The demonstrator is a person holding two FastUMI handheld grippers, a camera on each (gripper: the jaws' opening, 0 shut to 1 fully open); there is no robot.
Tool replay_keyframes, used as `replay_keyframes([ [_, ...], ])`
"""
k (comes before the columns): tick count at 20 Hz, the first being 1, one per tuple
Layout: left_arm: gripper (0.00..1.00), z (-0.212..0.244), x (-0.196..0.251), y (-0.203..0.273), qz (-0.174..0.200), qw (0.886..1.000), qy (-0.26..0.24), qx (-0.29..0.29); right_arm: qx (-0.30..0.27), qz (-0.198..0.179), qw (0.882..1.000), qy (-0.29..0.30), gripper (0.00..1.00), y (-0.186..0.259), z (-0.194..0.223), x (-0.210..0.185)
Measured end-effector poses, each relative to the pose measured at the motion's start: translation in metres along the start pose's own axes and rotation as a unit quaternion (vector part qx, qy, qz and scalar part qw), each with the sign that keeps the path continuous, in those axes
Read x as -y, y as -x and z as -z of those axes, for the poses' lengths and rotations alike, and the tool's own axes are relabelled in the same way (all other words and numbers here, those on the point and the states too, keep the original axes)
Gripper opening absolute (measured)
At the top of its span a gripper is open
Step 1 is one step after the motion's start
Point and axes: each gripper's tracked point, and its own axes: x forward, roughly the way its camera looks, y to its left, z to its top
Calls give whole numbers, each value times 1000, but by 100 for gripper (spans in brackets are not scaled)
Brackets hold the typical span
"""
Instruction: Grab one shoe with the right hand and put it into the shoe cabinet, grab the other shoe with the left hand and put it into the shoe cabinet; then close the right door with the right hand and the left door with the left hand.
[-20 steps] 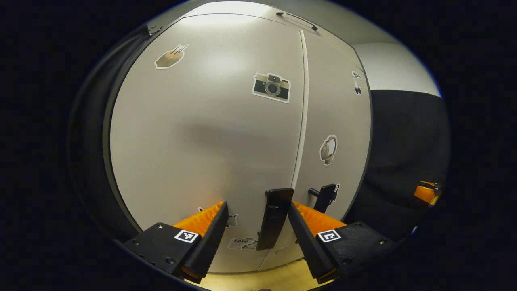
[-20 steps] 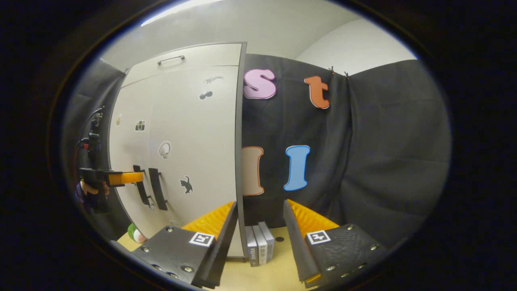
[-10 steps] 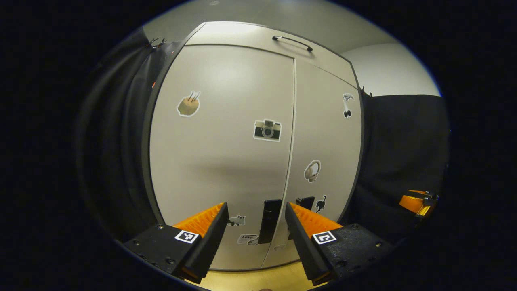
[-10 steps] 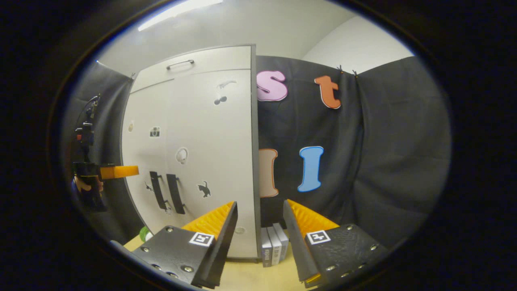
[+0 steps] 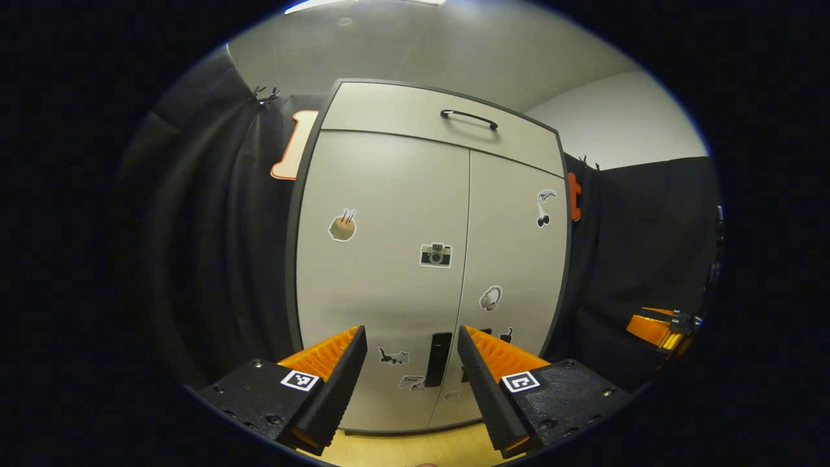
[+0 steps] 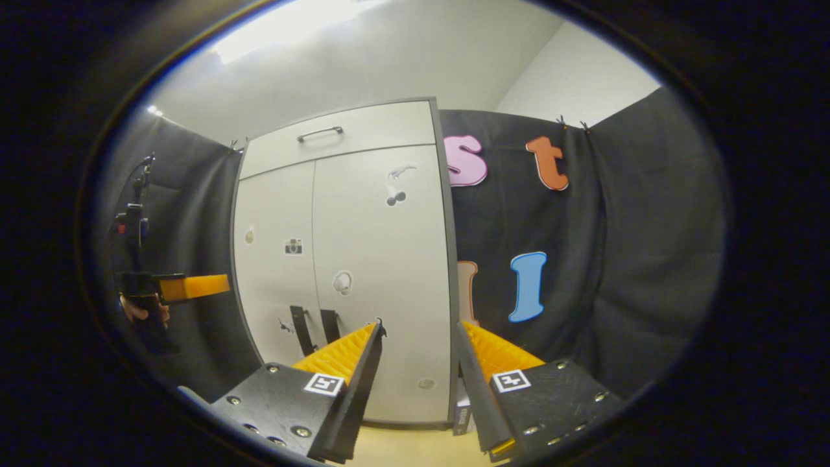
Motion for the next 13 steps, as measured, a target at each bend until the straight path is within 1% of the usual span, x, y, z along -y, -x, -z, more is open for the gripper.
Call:
replay_keyframes([
  [3,87,-3,-12,9,-15,1000,2,0,10,-8,1000,-4,68,17,-6,-10],
  [4,87,-3,-14,11,-18,1000,3,0,13,-9,1000,-3,65,22,-7,-10],
  [5,87,-4,-15,14,-19,1000,2,0,16,-8,1000,-3,69,24,-10,-11],
  [13,87,-8,-14,22,-12,1000,-1,2,23,-4,1000,-7,69,34,-15,-11],
])
